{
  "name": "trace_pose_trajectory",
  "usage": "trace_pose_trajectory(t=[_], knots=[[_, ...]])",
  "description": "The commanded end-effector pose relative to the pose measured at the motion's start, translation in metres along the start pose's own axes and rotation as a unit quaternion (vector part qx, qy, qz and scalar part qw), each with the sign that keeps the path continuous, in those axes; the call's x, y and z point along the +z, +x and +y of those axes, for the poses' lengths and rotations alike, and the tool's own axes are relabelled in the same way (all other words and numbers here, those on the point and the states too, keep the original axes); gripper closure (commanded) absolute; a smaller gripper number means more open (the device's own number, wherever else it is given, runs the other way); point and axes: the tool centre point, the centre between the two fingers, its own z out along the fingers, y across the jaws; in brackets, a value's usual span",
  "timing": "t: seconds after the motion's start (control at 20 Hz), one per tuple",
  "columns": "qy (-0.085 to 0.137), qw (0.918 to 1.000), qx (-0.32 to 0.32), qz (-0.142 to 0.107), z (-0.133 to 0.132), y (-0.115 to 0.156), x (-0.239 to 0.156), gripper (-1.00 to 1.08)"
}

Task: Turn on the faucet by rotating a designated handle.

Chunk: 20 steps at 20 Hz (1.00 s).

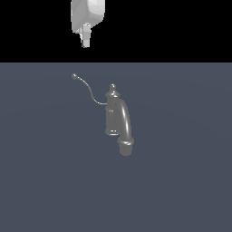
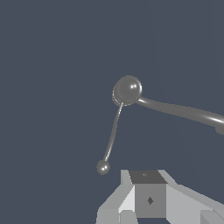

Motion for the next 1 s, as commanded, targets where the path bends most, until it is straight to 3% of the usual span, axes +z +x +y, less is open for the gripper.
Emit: trace_pose_trajectory(t=[0.0, 0.45, 0.95], knots=[[0.000, 0.9995, 0.030, 0.003, -0.013, 0.000, 0.014, 1.08], [0.000, 0.9922, 0.124, 0.018, -0.051, -0.003, 0.064, 1.08], [0.002, 0.9842, 0.175, 0.029, -0.070, -0.005, 0.093, 1.08]])
